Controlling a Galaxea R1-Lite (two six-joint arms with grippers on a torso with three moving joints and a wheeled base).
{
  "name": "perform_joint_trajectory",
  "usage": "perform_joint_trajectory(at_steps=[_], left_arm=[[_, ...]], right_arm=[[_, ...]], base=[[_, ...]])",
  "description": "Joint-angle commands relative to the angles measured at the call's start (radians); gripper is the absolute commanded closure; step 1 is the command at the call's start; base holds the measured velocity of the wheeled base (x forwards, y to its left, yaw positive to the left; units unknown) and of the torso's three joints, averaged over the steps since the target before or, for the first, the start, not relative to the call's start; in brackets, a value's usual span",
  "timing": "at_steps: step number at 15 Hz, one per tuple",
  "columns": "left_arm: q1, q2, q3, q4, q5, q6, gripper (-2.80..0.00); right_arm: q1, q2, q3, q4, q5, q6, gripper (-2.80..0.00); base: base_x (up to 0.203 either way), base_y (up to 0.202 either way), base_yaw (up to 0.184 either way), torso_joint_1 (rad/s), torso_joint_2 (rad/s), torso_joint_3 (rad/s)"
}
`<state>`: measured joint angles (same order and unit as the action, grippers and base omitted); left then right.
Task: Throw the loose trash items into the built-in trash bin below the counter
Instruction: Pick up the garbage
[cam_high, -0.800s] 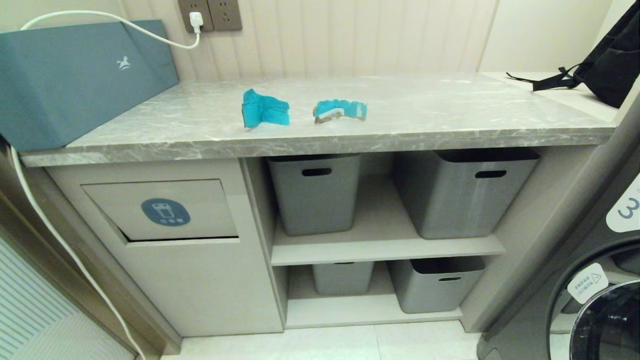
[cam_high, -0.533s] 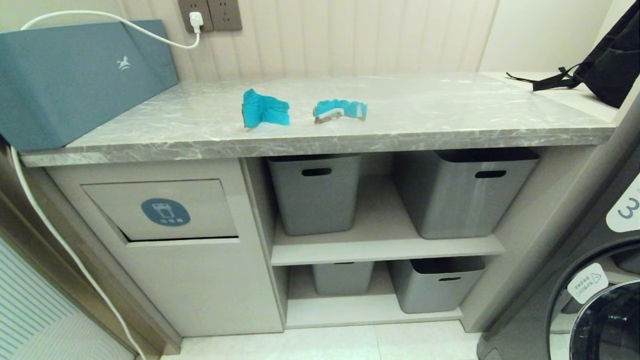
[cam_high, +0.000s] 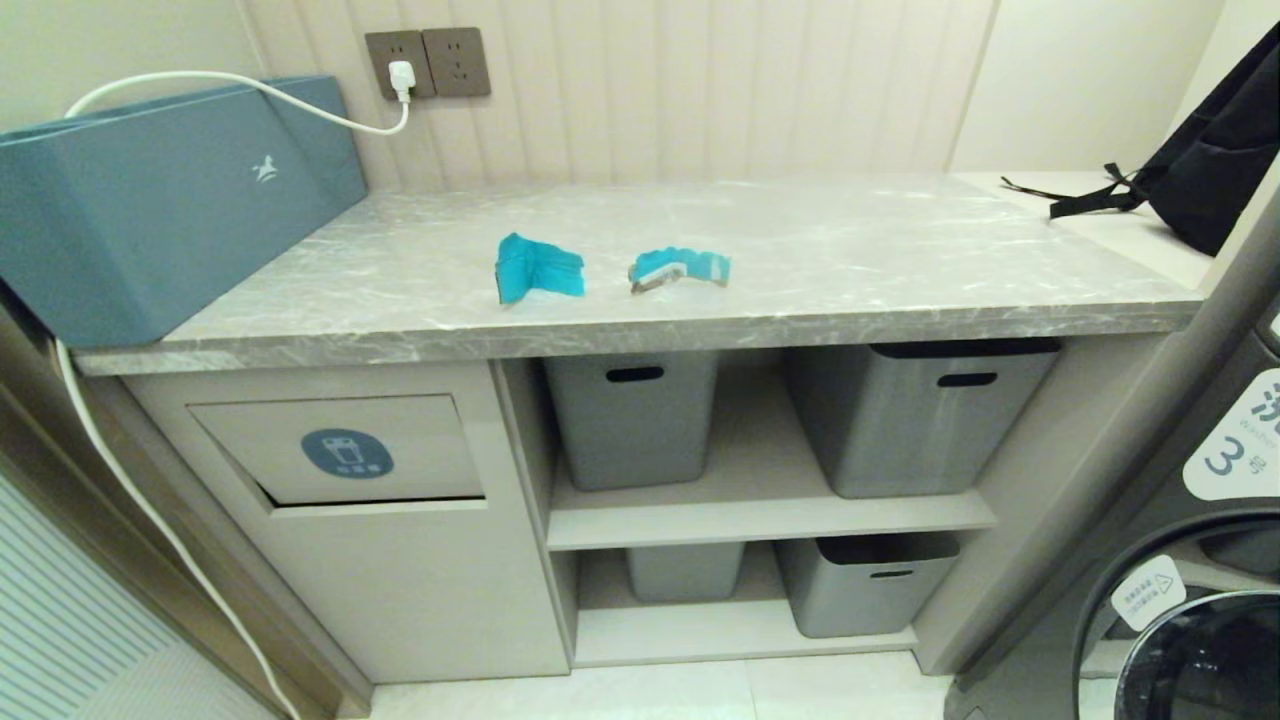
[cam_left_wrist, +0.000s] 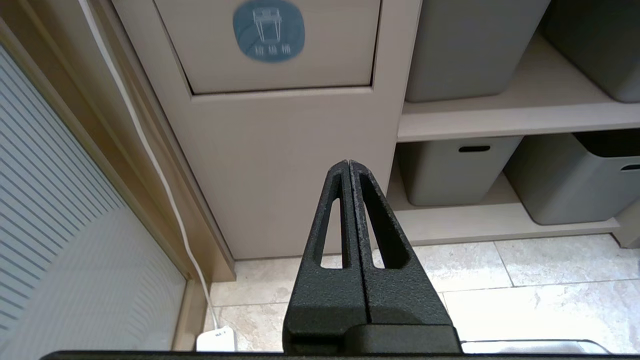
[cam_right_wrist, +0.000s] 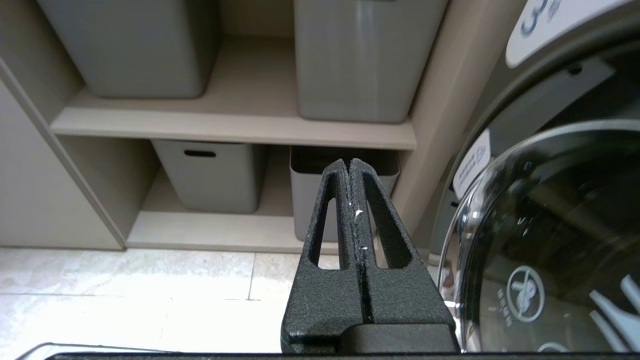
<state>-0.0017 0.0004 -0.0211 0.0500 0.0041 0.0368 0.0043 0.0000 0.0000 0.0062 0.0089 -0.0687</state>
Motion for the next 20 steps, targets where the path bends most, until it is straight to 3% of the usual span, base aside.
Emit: perform_joint_trajectory(at_steps=[1,12,20], left_arm=[[0.000,-0.002,0.000,0.001,0.000,0.000,0.00],[0.000,-0.002,0.000,0.001,-0.006,0.004,0.00],[0.000,-0.002,0.001,0.001,-0.007,0.031,0.00]], right_arm=[[0.001,0.000,0.000,0.000,0.000,0.000,0.00],[0.002,-0.002,0.000,0.000,-0.001,0.005,0.00],[0.002,0.000,0.000,0.000,-0.003,0.010,0.00]], base=[[0.000,0.000,0.000,0.201,-0.48,-0.277],[0.000,0.000,0.000,0.222,-0.50,-0.279],[0.000,0.000,0.000,0.040,-0.07,-0.038]])
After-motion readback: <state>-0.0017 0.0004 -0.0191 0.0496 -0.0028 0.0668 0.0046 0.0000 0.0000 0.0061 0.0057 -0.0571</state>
